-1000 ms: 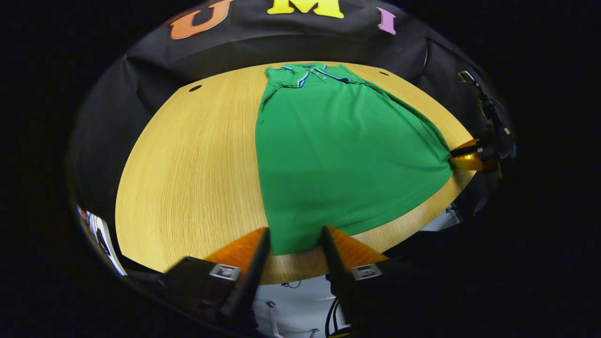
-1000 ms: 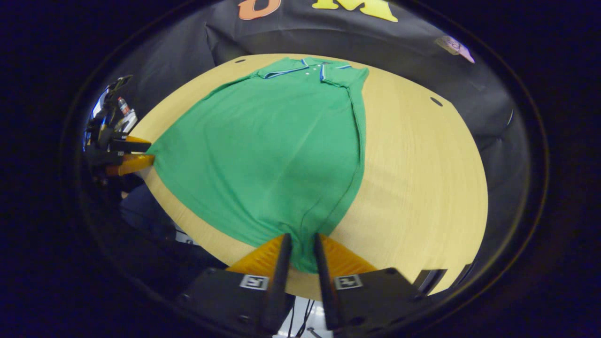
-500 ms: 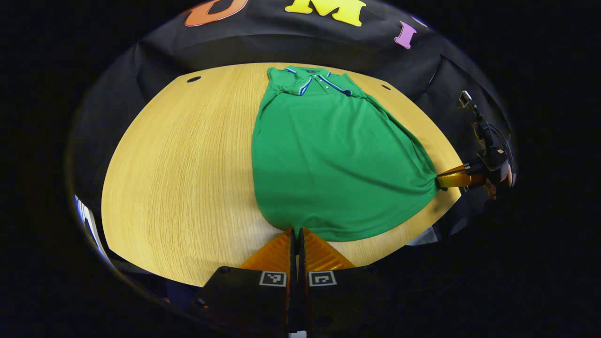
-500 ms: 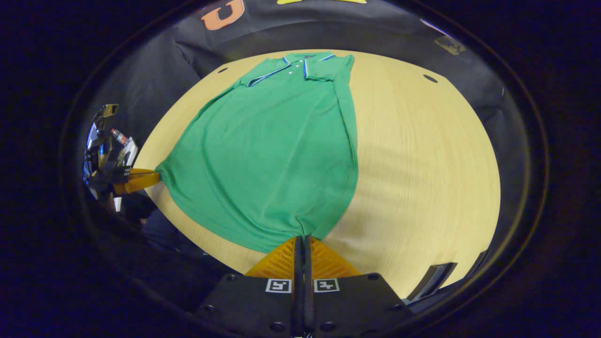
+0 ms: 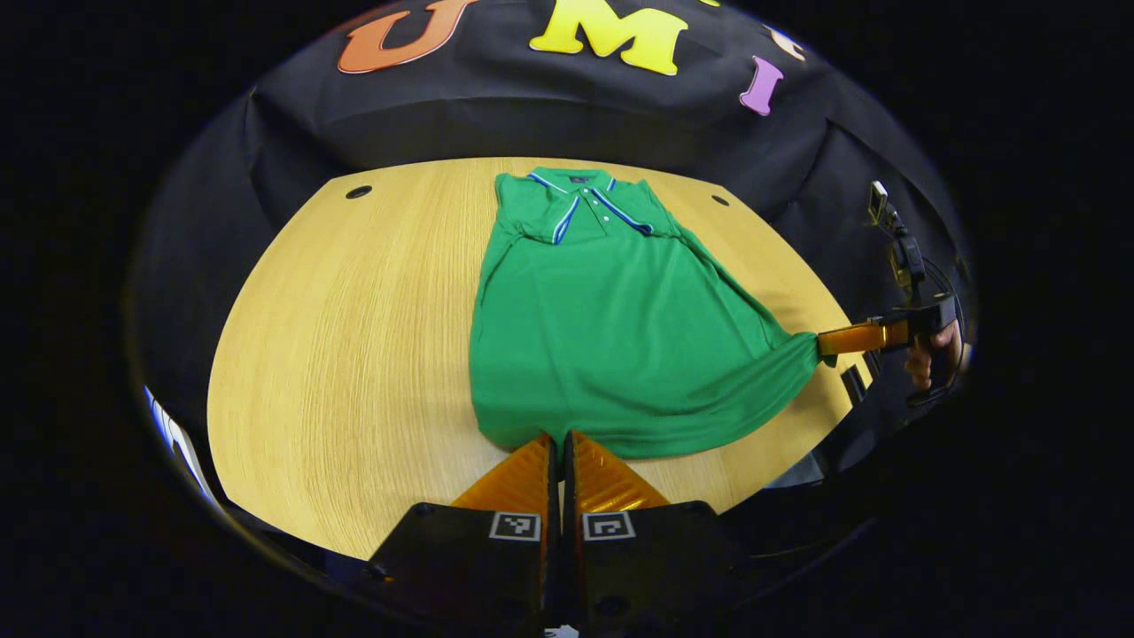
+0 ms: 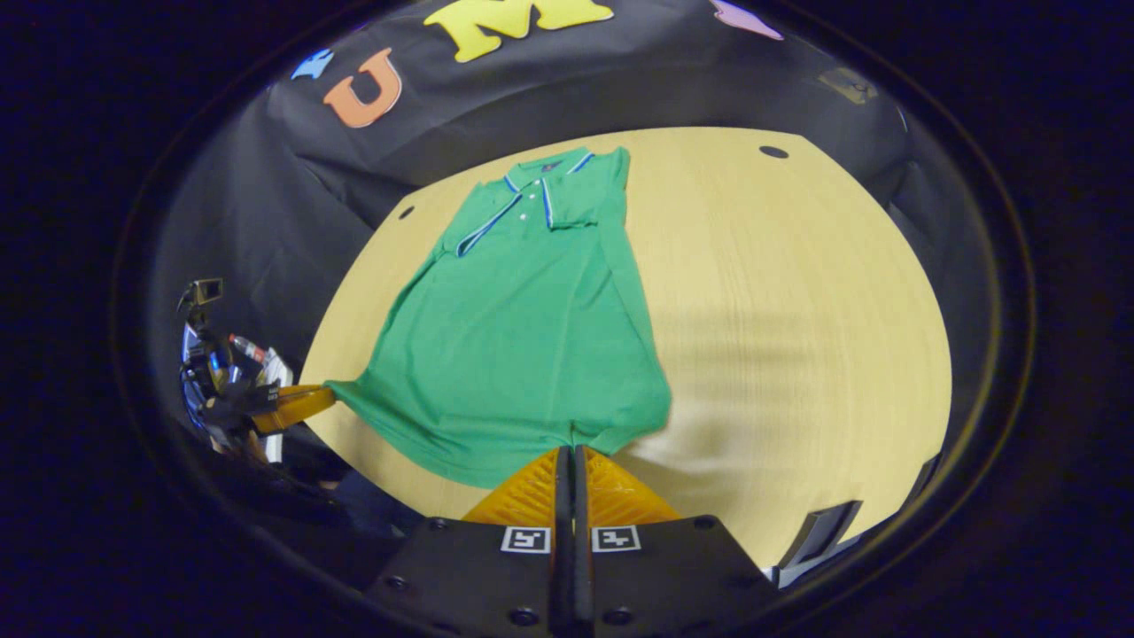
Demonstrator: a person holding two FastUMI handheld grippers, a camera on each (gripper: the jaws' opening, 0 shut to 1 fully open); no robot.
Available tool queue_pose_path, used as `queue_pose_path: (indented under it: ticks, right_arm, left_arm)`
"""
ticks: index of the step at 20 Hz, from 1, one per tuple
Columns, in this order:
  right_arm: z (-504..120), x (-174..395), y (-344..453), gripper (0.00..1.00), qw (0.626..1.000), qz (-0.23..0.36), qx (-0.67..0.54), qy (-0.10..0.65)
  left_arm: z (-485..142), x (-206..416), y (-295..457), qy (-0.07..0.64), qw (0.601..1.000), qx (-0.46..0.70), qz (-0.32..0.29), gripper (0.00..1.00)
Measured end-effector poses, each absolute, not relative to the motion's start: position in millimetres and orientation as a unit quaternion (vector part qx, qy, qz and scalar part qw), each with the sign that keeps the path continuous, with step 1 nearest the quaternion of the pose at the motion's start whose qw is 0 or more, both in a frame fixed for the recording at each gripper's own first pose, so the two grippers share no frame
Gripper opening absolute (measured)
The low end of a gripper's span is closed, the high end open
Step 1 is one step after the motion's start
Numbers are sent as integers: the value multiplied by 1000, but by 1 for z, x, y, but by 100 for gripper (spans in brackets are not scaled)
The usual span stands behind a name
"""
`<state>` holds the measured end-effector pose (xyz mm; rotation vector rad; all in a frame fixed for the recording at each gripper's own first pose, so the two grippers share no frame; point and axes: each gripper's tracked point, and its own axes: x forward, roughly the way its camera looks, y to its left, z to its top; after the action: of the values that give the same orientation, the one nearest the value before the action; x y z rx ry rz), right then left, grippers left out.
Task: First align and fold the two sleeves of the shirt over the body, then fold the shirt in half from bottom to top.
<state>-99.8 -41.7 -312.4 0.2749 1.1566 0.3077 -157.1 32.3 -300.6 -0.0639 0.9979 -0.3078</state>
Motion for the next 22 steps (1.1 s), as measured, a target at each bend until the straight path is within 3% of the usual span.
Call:
queue_pose_path:
  ticks: [18,19,22]
  right_arm:
    - [-208,93,-19,2,862,165,191,439]
    - [-203,105,-18,2,865,165,191,433]
    - [-190,136,-17,2,869,167,195,422]
  left_arm:
    - [-205,37,37,350,923,-21,-160,3]
    - [-201,49,38,344,925,-20,-161,8]
    - [-188,88,37,330,930,-34,-158,3]
